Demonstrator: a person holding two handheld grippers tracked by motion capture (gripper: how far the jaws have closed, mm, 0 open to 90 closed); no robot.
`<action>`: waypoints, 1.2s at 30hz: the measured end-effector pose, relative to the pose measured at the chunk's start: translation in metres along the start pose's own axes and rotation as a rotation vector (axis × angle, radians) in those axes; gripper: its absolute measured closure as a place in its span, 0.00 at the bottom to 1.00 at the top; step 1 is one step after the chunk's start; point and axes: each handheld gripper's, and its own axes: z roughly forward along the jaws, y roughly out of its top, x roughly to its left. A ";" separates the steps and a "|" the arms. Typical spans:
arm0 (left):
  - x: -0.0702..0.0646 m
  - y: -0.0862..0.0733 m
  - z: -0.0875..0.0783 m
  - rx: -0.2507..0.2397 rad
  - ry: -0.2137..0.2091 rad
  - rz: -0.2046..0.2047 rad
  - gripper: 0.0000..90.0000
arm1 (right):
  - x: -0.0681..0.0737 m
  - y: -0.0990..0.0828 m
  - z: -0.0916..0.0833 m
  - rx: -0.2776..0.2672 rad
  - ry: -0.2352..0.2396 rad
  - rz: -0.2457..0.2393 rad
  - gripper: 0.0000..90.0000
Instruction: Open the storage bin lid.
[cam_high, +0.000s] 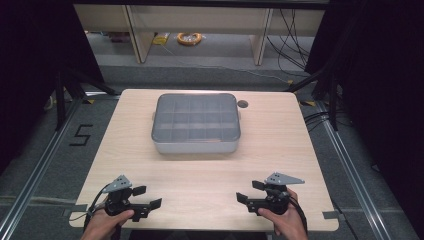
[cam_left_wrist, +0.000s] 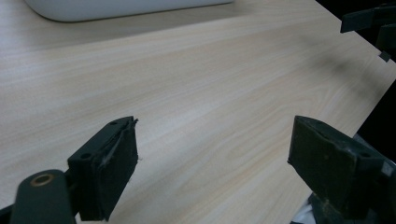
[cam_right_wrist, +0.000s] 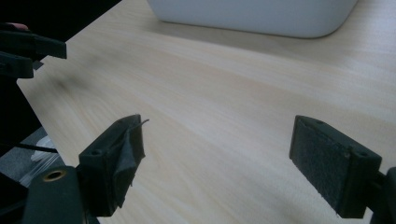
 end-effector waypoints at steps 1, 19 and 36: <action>0.001 0.002 0.000 0.000 0.002 0.003 0.17 | 0.000 0.000 0.000 0.000 0.000 0.000 0.21; 0.021 0.033 0.006 -0.037 0.019 -0.051 0.17 | -0.017 0.037 0.008 -0.034 0.017 0.034 0.20; 0.042 0.078 0.016 -0.084 0.025 -0.090 0.17 | -0.041 0.095 0.031 -0.080 -0.001 0.033 0.21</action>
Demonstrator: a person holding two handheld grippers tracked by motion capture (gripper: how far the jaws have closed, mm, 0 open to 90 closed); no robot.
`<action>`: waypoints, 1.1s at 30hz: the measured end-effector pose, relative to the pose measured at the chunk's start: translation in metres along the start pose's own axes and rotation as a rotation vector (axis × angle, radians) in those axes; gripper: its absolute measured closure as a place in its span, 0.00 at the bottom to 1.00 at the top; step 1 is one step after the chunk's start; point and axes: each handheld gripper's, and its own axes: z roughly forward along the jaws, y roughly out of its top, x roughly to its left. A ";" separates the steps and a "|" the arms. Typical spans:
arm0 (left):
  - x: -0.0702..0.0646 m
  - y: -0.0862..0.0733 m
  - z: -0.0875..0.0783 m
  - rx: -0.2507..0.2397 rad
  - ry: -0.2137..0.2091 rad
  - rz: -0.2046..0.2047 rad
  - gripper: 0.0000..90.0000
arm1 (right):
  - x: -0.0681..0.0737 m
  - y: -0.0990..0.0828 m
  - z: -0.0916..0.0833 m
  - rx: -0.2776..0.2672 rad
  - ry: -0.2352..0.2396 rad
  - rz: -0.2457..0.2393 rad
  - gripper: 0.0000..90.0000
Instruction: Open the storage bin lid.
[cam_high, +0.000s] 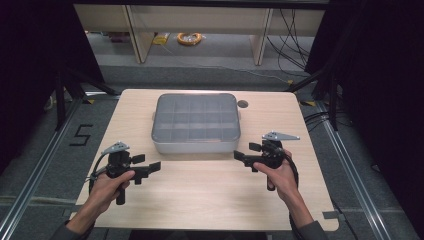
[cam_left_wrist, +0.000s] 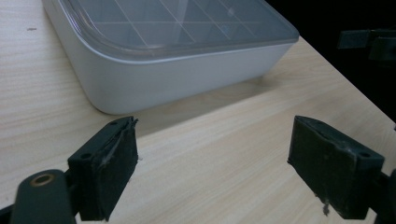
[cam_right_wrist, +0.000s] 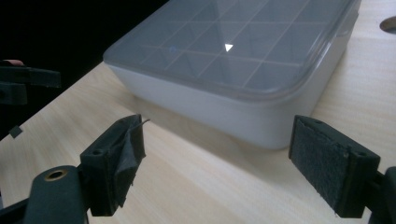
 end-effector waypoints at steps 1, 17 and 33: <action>0.001 0.003 0.001 -0.003 0.009 -0.005 0.17 | -0.001 0.003 0.002 -0.008 -0.002 -0.005 0.21; 0.035 0.057 0.023 -0.022 0.061 -0.073 0.17 | -0.027 0.046 0.030 0.002 -0.028 0.018 0.22; 0.070 0.099 0.066 -0.003 0.139 -0.161 0.19 | -0.063 0.074 0.065 0.022 -0.087 0.108 0.25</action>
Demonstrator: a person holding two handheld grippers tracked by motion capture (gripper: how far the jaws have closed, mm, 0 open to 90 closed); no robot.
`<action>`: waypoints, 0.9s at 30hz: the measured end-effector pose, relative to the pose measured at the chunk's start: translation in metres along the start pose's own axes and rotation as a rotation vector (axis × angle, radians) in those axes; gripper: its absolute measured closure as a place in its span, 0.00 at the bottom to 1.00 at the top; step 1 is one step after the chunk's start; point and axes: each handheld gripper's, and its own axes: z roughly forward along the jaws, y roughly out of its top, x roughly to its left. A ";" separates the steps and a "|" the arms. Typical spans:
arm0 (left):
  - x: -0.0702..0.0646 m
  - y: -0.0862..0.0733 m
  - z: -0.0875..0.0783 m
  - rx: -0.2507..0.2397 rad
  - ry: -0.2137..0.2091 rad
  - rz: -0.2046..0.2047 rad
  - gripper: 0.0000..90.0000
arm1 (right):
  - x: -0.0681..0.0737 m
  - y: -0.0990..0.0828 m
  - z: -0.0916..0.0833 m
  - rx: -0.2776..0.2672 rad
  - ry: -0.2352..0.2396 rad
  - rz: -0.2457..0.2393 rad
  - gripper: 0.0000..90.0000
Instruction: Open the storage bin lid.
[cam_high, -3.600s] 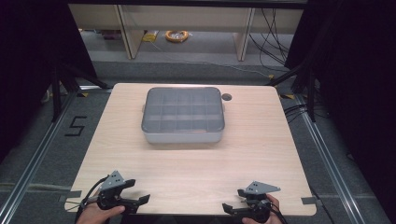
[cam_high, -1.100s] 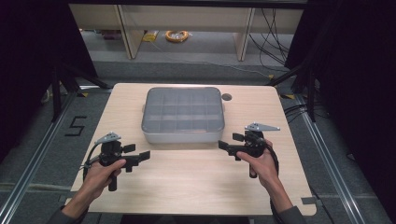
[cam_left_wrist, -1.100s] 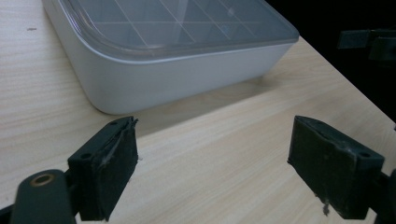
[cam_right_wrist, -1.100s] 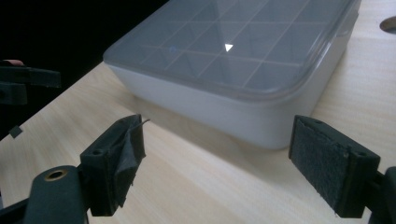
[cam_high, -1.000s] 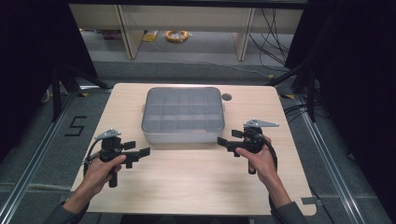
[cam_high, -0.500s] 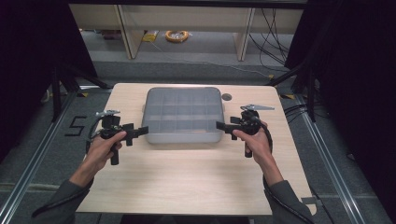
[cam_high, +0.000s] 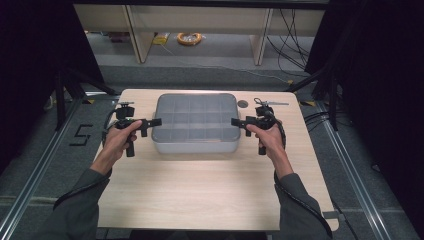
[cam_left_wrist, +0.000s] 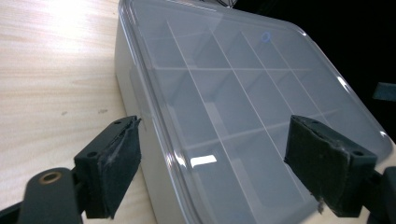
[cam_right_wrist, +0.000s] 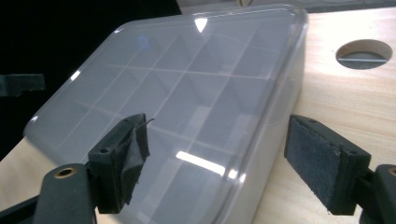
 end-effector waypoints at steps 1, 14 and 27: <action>0.001 0.002 0.003 0.004 0.006 -0.003 0.20 | -0.004 0.001 0.003 0.000 0.001 0.006 0.26; 0.022 0.015 0.029 0.020 0.066 -0.062 0.31 | -0.024 0.007 0.030 0.026 -0.026 0.090 0.27; 0.021 0.018 0.044 0.040 0.073 -0.074 0.34 | -0.027 0.008 0.040 0.041 -0.011 0.141 0.33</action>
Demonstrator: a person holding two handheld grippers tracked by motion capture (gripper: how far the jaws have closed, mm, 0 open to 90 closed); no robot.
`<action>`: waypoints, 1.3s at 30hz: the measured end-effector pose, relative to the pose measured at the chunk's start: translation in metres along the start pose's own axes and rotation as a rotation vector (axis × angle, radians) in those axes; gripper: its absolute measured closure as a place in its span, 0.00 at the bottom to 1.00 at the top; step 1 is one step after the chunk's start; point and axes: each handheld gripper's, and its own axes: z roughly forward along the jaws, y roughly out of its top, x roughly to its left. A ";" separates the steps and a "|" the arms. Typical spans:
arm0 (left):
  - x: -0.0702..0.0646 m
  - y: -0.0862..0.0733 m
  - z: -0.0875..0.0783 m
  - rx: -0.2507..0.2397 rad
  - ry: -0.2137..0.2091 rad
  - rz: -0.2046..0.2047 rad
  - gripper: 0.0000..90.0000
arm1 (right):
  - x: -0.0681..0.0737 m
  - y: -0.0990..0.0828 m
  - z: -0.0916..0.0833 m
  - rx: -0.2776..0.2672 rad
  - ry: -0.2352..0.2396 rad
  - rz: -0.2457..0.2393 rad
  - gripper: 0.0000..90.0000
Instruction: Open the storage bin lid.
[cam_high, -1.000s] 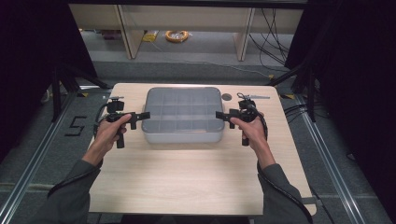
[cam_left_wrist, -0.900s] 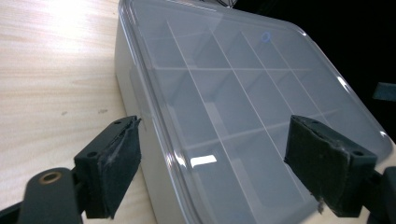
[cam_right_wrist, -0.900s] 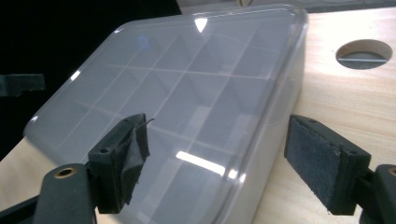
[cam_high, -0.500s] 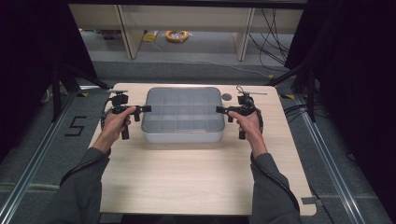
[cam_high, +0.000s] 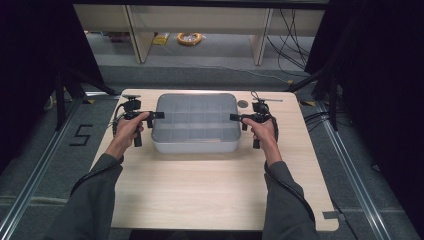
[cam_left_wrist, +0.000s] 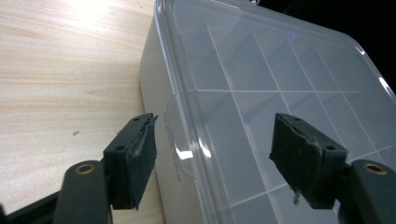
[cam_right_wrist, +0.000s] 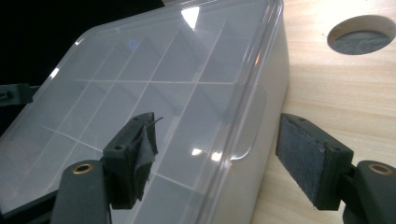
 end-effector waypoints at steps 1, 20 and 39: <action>0.000 0.000 0.000 0.000 0.000 0.000 0.35 | 0.000 0.000 0.000 0.000 0.000 0.000 0.33; -0.004 0.000 0.010 0.000 0.020 -0.030 0.46 | -0.002 -0.002 0.009 0.004 0.027 0.023 0.49; -0.014 0.002 -0.001 -0.026 0.066 -0.017 0.53 | -0.006 -0.001 -0.001 -0.100 0.041 0.058 0.65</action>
